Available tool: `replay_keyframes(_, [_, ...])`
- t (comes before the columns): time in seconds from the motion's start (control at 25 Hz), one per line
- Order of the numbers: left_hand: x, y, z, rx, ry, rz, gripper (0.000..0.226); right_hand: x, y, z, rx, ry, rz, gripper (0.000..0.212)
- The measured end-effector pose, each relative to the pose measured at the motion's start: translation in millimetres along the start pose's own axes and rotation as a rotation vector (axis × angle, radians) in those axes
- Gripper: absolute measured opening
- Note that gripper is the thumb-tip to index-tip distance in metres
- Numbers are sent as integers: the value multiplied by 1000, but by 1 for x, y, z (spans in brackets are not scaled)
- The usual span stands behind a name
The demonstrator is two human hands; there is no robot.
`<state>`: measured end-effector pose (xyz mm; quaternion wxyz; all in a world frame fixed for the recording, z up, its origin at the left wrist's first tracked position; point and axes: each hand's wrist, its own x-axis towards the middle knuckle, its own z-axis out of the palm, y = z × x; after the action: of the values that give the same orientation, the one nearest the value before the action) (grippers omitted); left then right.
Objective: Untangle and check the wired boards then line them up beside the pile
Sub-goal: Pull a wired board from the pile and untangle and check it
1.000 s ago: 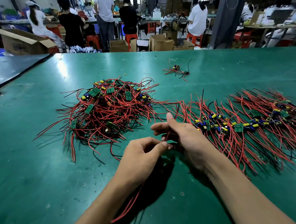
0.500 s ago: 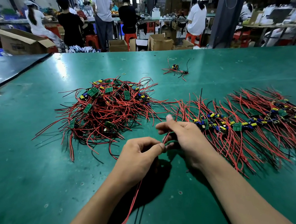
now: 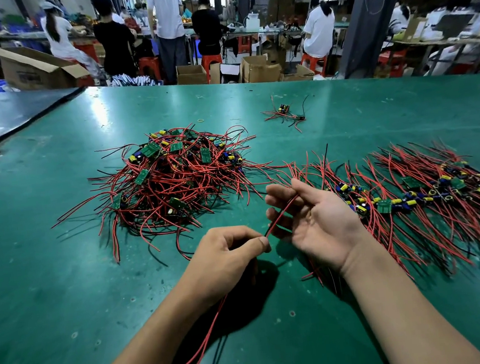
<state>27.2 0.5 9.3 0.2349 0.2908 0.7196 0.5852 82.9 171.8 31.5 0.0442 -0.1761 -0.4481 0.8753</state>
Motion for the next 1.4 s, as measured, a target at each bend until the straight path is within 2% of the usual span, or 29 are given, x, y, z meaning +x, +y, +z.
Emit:
replay_keyframes(0.08, [0, 0, 0, -15, 23, -4, 19, 1, 4, 5, -146, 12, -64, 58])
replay_keyframes(0.32, [3, 0, 0, -56, 67, 19, 21, 4, 32, 20, -489, 42, -115, 40])
replay_keyframes(0.48, [3, 0, -2, -105, 1, -19, 21, 7, 17, 9, -386, 170, -192, 52])
replay_keyframes(0.72, [2, 0, -9, -65, -95, -17, 21, 4, -1, -6, 55, 236, -196, 59])
replay_keyframes(0.92, [3, 0, -6, -180, -14, -31, 21, 7, 1, -7, -16, 226, -239, 52])
replay_keyframes(0.96, [3, 0, -5, -221, 8, -43, 21, 7, 5, -5, -77, 223, -231, 52])
replay_keyframes(1.04, [3, 3, -4, -323, 50, -62, 20, 7, 15, 1, -342, 221, -243, 35])
replay_keyframes(1.12, [4, 8, -4, -434, 127, -47, 19, 6, 23, 4, -783, 182, -338, 15])
replay_keyframes(1.2, [5, 15, -7, -525, 228, -3, 16, 3, 31, 7, -1141, 72, -422, 4])
replay_keyframes(1.28, [6, 19, -12, -601, 308, 14, 14, 0, 39, 13, -1275, -37, -428, 16])
replay_keyframes(1.4, [9, 20, -15, -629, 390, -15, 12, -2, 50, 24, -1289, -79, -454, 46])
